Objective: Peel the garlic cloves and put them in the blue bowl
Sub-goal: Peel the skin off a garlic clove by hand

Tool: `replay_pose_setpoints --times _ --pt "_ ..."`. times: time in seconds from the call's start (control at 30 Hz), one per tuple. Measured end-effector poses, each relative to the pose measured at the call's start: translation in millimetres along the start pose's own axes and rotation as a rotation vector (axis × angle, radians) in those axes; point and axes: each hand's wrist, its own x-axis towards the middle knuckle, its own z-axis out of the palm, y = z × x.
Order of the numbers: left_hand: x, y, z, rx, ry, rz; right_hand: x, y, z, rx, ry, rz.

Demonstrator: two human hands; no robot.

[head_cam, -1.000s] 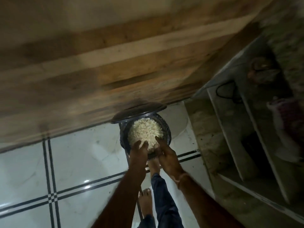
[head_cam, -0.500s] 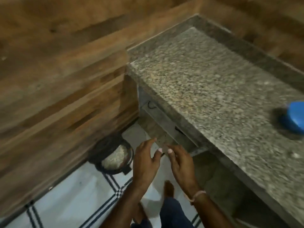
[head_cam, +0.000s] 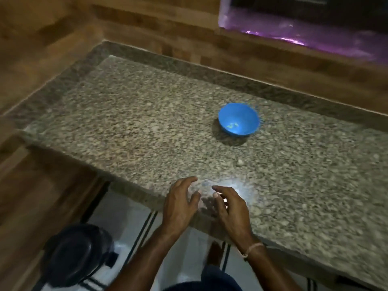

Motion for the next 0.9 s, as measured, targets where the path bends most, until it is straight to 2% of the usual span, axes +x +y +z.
replay_pose_setpoints --times 0.27,0.4,0.63,0.77,0.9 --pt "77.7 28.6 70.9 0.059 -0.011 0.007 67.3 77.3 -54.1 -0.151 0.046 0.088" --pt "107.4 22.0 83.6 0.195 -0.072 0.089 105.1 85.9 -64.7 -0.255 0.035 0.110" --pt "123.2 18.8 86.6 0.281 -0.090 0.156 131.9 94.2 -65.0 -0.317 0.003 0.119" --pt "137.3 45.8 81.8 0.046 -0.027 0.093 137.3 95.3 -61.6 -0.283 0.037 0.131" --pt "189.9 81.2 75.0 -0.042 0.044 0.199 146.7 90.8 -57.6 -0.269 0.075 0.171"
